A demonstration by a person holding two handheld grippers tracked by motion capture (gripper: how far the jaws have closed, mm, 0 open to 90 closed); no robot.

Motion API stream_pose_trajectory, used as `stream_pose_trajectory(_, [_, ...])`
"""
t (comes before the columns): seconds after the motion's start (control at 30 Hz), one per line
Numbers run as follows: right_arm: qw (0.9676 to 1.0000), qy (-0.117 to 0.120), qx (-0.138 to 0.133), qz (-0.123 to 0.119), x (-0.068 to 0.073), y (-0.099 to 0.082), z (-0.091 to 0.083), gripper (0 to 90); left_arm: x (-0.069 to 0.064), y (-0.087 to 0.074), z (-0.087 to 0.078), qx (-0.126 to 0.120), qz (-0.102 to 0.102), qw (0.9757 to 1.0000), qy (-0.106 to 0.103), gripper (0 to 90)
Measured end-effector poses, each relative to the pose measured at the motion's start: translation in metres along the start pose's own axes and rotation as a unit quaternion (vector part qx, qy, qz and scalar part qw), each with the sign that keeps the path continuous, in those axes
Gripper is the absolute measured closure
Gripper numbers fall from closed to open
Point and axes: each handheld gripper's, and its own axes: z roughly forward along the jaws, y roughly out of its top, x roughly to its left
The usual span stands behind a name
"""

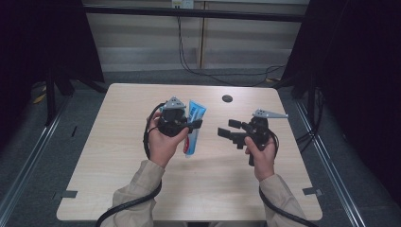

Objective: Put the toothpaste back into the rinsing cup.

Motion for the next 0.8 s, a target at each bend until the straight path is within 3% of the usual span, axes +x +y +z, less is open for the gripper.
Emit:
stream_pose_trajectory(0.2, [0.9966, -0.026, 0.071, -0.033, -0.004, -0.037, 0.003, 15.9, 0.004, 0.006, -0.007, -0.003, 0.004, 1.0, 0.006, 73.0])
stream_pose_trajectory(0.43, [0.9864, -0.048, 0.143, -0.065, -0.008, -0.074, 0.005, 15.3, 0.009, 0.014, -0.013, -0.007, -0.002, 0.9999, 0.009, 73.0])
stream_pose_trajectory(0.8, [0.9716, -0.098, 0.192, -0.099, -0.014, -0.101, 0.002, 14.9, 0.015, 0.024, -0.015, -0.017, -0.002, 0.9998, 0.012, 73.0])
